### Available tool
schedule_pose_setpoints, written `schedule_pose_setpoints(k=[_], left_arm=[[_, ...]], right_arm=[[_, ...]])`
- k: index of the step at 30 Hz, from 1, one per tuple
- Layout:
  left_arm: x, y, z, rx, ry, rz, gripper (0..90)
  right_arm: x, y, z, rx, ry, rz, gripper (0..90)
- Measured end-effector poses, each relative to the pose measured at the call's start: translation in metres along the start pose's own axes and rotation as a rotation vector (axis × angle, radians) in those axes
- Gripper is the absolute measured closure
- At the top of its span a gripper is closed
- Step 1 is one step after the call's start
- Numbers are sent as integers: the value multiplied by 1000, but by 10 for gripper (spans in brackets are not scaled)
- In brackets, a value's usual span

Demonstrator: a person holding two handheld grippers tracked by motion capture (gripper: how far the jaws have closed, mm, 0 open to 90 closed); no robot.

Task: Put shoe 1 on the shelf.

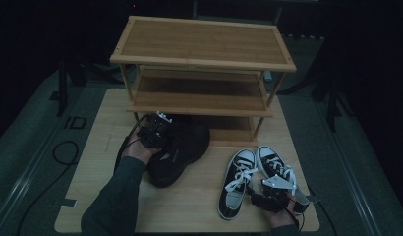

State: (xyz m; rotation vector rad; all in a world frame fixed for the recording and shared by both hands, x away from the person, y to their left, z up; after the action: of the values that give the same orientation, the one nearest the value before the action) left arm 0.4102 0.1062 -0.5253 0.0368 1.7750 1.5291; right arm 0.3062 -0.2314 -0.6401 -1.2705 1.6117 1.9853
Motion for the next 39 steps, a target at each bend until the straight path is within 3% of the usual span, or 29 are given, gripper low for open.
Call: schedule_pose_setpoints(k=[6,13,17,20,30,33,35,39], left_arm=[[-8,-9,1,-53,9,7,859],[-13,-22,7,-123,63,3,858],[-15,-29,8,-166,62,12,859],[-17,-33,6,-180,65,10,858],[-27,-45,-1,-228,146,-29,856],[-27,-46,-4,-230,131,-26,824],[-26,-45,-7,-202,127,-21,721],[-24,-42,-7,-174,115,-5,610]], right_arm=[[0,0,0,0,0,0,352],[0,0,0,0,0,0,352],[0,0,0,0,0,0,353],[0,0,0,0,0,0,352],[0,0,0,-1,0,0,352],[0,0,0,0,0,0,353],[0,0,0,-1,0,0,353],[0,0,0,0,1,0,353]])
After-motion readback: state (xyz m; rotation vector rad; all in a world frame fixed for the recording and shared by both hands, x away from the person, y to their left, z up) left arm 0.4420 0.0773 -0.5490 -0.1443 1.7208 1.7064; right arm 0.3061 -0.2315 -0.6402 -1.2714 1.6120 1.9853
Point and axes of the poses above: each handheld gripper's, and its own axes: y roughly backward along the jaws, x roughly out of its underside, z roughly to its left, the point moved 8 cm from there along -y, roughly forward along the jaws, and after that the axes turned 1 degree about y, right-handed, at the moved point
